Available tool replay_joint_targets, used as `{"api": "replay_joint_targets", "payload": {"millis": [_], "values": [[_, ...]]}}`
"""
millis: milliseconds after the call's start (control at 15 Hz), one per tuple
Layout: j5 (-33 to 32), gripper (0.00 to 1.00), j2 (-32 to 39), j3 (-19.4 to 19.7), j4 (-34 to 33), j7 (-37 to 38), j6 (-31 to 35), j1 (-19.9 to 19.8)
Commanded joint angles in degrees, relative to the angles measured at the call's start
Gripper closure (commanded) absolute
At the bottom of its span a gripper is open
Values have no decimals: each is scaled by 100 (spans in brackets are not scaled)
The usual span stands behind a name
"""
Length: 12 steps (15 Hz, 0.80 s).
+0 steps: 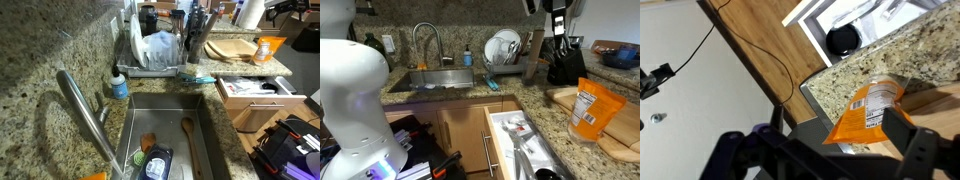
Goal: Push the faucet handle to the right, remove the orange packet from the top of the counter and place it in the open drawer, close the open drawer
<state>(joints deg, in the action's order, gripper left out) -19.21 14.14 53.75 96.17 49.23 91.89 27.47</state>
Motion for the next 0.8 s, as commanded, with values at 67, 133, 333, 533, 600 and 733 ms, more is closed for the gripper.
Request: {"api": "replay_joint_targets", "payload": {"millis": [67,133,333,533,600,733], "values": [[1269,0,699,-1093,-1028,294,-242,-1921],[619,0,192,-1325,-606,267,-63,-1823],[1041,0,352,-1702,-666,1016,347,-2326],[1972,0,893,-2423,-1413,1549,143,-3120],[2210,0,1026,-2637,-1601,1742,209,-3352],[2611,0,1266,-2963,-1949,2096,393,-3784]]}}
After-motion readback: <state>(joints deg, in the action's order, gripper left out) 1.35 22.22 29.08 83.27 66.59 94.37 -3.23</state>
